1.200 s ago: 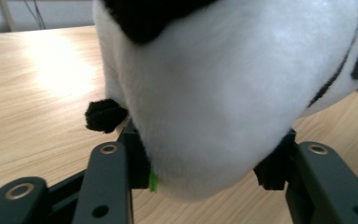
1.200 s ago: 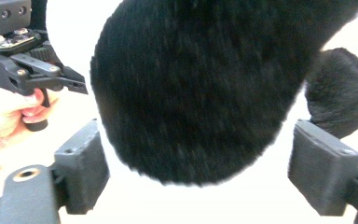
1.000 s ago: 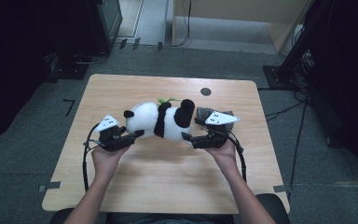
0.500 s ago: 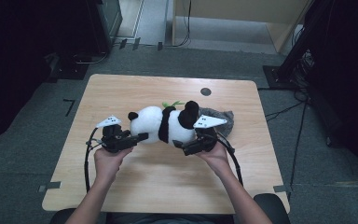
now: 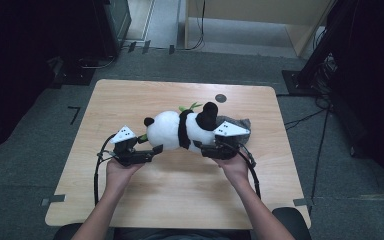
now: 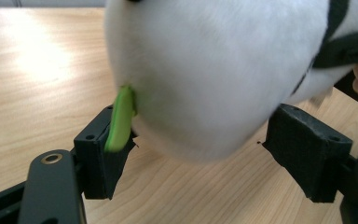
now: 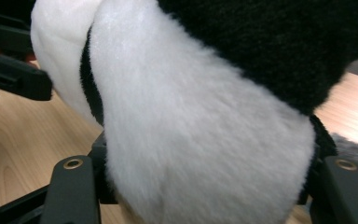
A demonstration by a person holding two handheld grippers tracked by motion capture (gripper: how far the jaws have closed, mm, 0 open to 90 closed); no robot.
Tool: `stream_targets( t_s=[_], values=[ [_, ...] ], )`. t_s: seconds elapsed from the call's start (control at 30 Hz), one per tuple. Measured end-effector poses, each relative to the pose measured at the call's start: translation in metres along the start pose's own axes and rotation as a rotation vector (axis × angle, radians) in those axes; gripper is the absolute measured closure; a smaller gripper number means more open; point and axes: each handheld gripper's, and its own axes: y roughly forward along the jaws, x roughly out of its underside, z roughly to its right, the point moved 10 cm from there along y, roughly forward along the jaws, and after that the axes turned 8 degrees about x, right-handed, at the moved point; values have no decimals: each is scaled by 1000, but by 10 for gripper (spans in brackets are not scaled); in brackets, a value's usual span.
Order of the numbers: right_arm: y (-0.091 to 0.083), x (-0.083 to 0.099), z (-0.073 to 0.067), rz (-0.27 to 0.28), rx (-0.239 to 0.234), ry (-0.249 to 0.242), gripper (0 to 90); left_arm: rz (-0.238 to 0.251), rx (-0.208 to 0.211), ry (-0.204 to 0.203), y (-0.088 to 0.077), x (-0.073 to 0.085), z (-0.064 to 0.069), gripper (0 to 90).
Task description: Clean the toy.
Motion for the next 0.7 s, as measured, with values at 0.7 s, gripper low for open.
stream_targets(
  t_s=[0.7],
  values=[
    [-5,2,-16,-80,-197,130,209,4,-33,110,10,2,15,344]
  ],
)
